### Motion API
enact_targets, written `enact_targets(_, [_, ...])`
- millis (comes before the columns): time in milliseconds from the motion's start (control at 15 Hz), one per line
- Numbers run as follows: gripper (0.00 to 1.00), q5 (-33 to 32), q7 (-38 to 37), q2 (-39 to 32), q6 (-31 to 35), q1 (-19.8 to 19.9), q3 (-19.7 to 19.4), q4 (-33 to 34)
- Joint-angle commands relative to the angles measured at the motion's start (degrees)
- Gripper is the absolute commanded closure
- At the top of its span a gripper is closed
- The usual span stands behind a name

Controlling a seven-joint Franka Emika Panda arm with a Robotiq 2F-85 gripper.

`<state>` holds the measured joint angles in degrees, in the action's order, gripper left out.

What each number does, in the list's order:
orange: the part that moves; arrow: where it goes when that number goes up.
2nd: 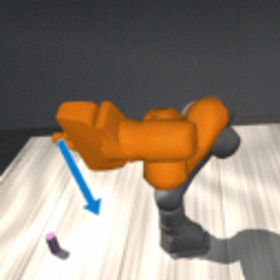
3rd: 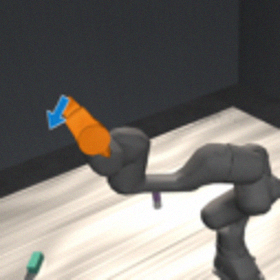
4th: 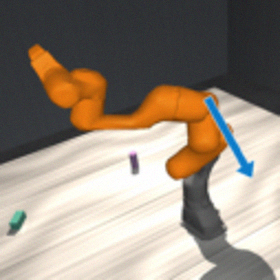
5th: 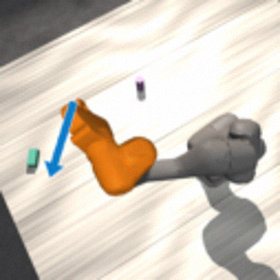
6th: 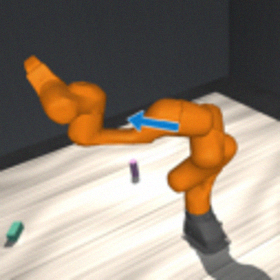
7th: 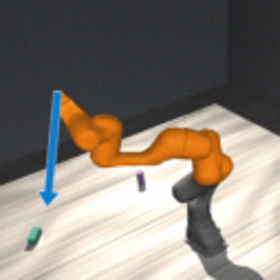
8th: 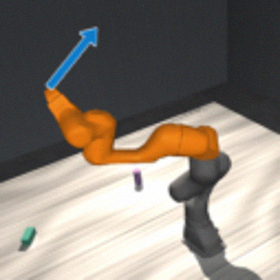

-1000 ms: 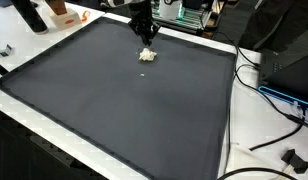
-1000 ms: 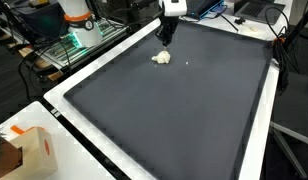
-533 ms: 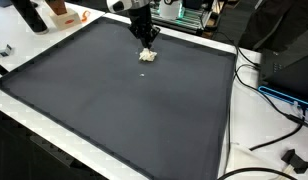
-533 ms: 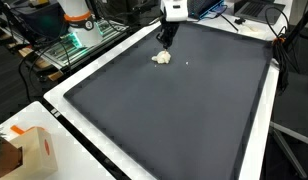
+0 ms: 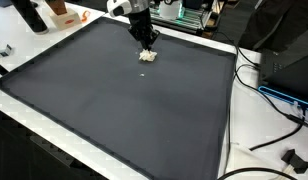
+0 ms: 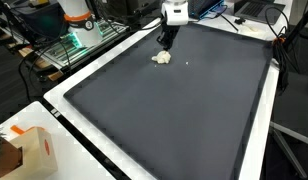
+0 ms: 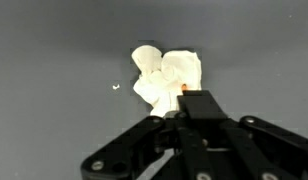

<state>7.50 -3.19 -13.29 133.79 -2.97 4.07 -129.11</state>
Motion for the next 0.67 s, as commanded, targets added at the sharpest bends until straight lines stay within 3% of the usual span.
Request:
enact_targets(0, [0.97, 1.19, 0.97, -2.39, 1.03, 0.45, -0.16, 0.17])
enact_targets(600, [0.97, 2.57, 1.17, 0.21, -1.59, 0.73, 0.09, -0.28])
